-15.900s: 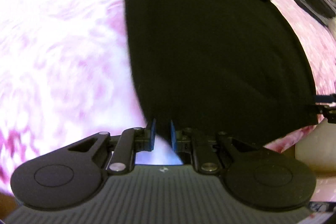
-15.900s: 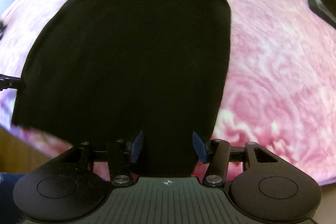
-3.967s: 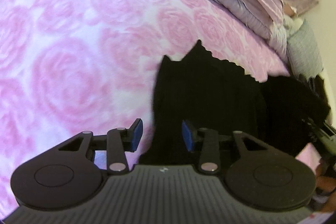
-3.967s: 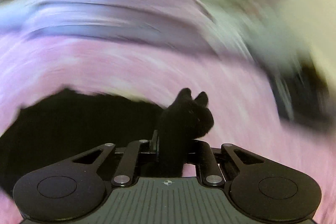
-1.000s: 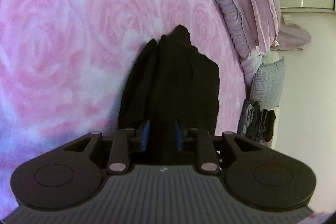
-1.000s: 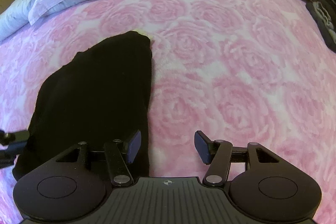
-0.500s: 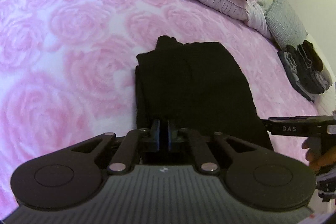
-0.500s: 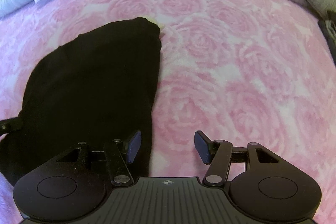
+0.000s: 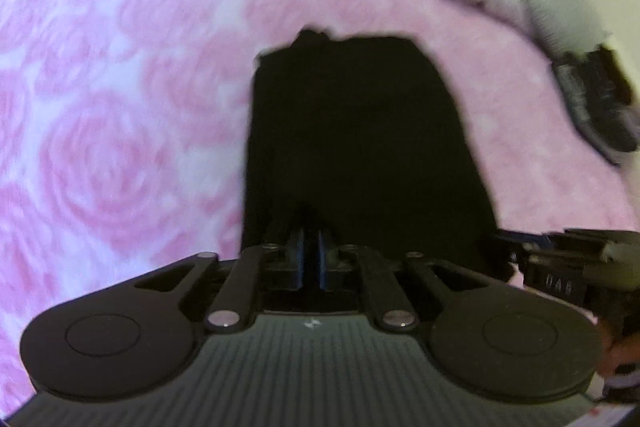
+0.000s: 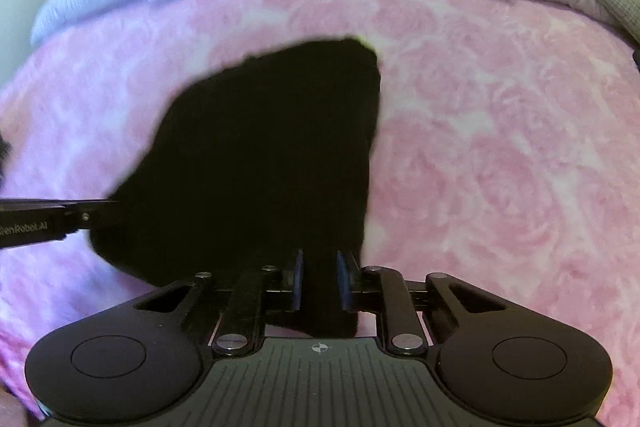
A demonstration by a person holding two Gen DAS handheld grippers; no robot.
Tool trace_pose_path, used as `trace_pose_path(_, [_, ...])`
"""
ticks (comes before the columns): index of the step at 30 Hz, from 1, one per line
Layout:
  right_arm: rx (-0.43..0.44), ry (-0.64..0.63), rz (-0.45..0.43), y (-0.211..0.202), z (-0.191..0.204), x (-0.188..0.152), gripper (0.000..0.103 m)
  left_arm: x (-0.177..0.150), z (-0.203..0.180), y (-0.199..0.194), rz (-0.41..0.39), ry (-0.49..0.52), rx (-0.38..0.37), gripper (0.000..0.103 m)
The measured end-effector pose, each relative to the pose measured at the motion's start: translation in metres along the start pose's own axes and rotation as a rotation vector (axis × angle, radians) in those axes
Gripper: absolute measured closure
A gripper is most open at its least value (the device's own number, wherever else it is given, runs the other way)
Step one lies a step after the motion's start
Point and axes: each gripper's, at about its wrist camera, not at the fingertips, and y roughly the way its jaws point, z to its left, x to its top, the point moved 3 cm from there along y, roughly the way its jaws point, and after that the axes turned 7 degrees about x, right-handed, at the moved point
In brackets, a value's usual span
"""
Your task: Fold large clothes
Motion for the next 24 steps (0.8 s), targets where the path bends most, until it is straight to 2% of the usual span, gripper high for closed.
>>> trace_pose_path(4, [-0.011, 0.027, 0.049, 0.001, 0.002, 0.008, 0.087, 0.006, -0.008, -0.008, 0.022, -0.008, 0.044, 0.098])
trace_pose_path(5, [-0.012, 0.029, 0.071, -0.001, 0.004, 0.01, 0.084, 0.007, -0.011, -0.012, 0.038, -0.001, 0.064, 0.097])
trace_pose_path(7, [-0.002, 0.035, 0.113, -0.009, 0.009, 0.011, 0.065, 0.008, -0.014, -0.023, 0.062, -0.007, 0.092, 0.094])
trace_pose_path(8, [0.009, 0.038, 0.121, -0.014, 0.012, 0.01, 0.049, 0.008, -0.016, -0.028, 0.079, -0.008, 0.105, 0.085])
trace_pose_path(9, [0.016, 0.038, 0.121, -0.019, 0.015, 0.01, 0.04, 0.009, -0.018, -0.032, 0.09, -0.01, 0.119, 0.082])
trace_pose_path(14, [0.047, 0.029, 0.158, -0.035, 0.026, -0.002, 0.038, 0.003, -0.027, -0.047, 0.151, -0.035, 0.172, 0.072])
trace_pose_path(18, [0.057, 0.023, 0.194, -0.034, 0.024, -0.01, 0.038, -0.005, -0.032, -0.048, 0.179, -0.057, 0.201, 0.072])
trace_pose_path(24, [0.061, 0.023, 0.194, -0.034, 0.012, -0.008, 0.038, -0.012, -0.039, -0.045, 0.196, -0.081, 0.215, 0.071])
